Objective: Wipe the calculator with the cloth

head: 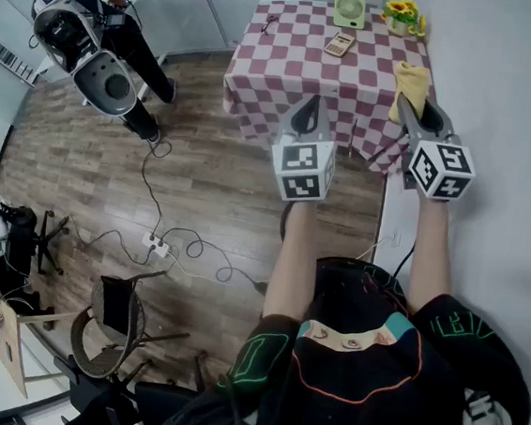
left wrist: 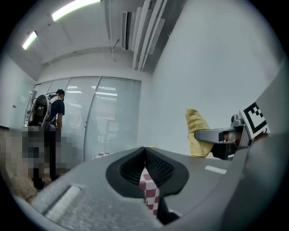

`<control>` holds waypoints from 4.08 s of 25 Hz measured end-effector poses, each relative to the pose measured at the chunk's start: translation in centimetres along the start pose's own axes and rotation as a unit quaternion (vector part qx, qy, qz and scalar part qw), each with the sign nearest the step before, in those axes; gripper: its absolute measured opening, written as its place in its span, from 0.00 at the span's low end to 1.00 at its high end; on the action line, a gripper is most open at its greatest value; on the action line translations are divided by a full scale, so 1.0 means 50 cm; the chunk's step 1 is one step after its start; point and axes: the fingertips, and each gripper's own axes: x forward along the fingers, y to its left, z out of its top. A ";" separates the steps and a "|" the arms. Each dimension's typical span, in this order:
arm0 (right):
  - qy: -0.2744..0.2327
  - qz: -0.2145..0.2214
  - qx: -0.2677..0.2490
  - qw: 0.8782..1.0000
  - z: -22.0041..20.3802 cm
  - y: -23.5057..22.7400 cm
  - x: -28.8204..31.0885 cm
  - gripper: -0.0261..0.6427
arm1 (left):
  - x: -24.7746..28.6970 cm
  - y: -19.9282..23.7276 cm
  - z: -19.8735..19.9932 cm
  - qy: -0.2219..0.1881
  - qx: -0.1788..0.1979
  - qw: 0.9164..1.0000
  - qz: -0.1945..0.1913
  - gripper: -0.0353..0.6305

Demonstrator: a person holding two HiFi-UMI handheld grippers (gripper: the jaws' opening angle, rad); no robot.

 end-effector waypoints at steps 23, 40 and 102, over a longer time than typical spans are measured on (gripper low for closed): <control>0.032 -0.053 -0.018 0.998 -0.033 -0.025 0.030 0.22 | 0.043 0.047 -0.049 0.009 -0.042 0.999 -0.015 0.07; 0.080 -0.050 0.014 0.995 -0.149 -0.142 0.253 0.22 | 0.257 0.113 -0.147 0.068 -0.039 0.997 -0.011 0.07; 0.311 0.111 -0.120 0.936 -0.544 -0.428 1.010 0.22 | 0.942 0.307 -0.424 0.249 -0.015 0.968 -0.022 0.07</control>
